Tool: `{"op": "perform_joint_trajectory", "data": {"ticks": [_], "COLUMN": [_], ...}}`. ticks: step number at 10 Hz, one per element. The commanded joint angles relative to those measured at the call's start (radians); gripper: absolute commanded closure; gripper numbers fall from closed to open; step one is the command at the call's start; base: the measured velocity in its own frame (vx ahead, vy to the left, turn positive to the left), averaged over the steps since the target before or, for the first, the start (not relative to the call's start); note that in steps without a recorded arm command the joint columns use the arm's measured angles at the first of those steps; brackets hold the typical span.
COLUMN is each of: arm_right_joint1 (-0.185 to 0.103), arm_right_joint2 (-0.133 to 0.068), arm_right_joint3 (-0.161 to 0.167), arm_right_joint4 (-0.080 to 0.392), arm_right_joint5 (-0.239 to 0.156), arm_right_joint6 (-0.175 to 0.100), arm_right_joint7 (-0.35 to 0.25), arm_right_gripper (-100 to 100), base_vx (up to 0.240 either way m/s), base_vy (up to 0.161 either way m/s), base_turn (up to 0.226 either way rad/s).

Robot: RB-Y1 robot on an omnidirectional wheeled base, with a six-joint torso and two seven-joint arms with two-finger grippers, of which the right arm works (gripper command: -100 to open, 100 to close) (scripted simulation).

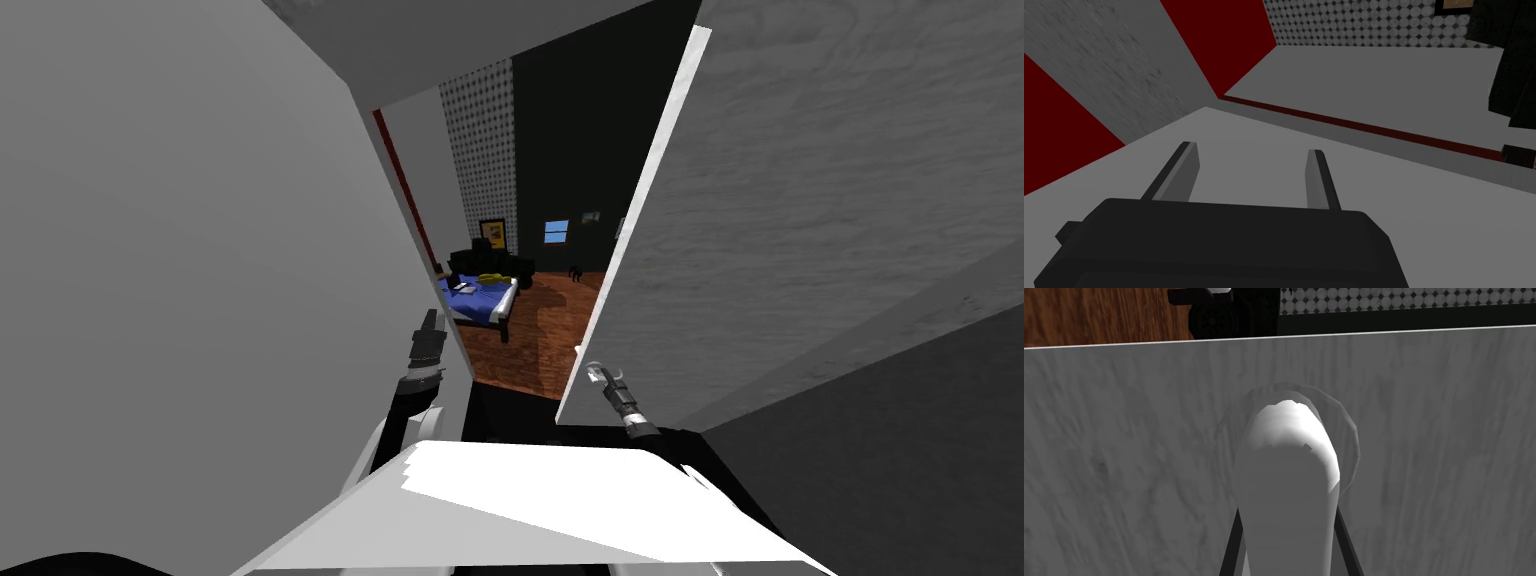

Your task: Pull the door open

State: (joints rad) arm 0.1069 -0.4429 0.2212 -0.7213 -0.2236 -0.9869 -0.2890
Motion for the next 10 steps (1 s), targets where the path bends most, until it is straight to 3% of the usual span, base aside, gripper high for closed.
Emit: {"op": "perform_joint_trajectory", "data": {"ticks": [1, 2, 3, 4, 10], "arm_right_joint1": [0.007, 0.012, 0.005, 0.014, 0.037], "arm_right_joint2": [-0.019, -0.026, -0.019, -0.027, -0.061], "arm_right_joint3": [0.011, 0.015, 0.014, 0.018, 0.027], "arm_right_joint4": [0.013, 0.014, 0.015, 0.038, 0.107], "arm_right_joint5": [0.001, 0.001, 0.002, -0.003, -0.025], "arm_right_joint6": [-0.030, -0.038, -0.029, -0.055, -0.147], "arm_right_joint7": [-0.020, -0.027, -0.021, -0.032, -0.068], "arm_right_gripper": [100, 100, 100, 100, 100], "base_vx": [-0.223, -0.198, -0.082, -0.123, -0.187], "base_vy": [-0.052, -0.010, 0.002, -0.034, -0.039], "base_turn": [0.097, 0.062, -0.005, 0.269, 0.211]}}
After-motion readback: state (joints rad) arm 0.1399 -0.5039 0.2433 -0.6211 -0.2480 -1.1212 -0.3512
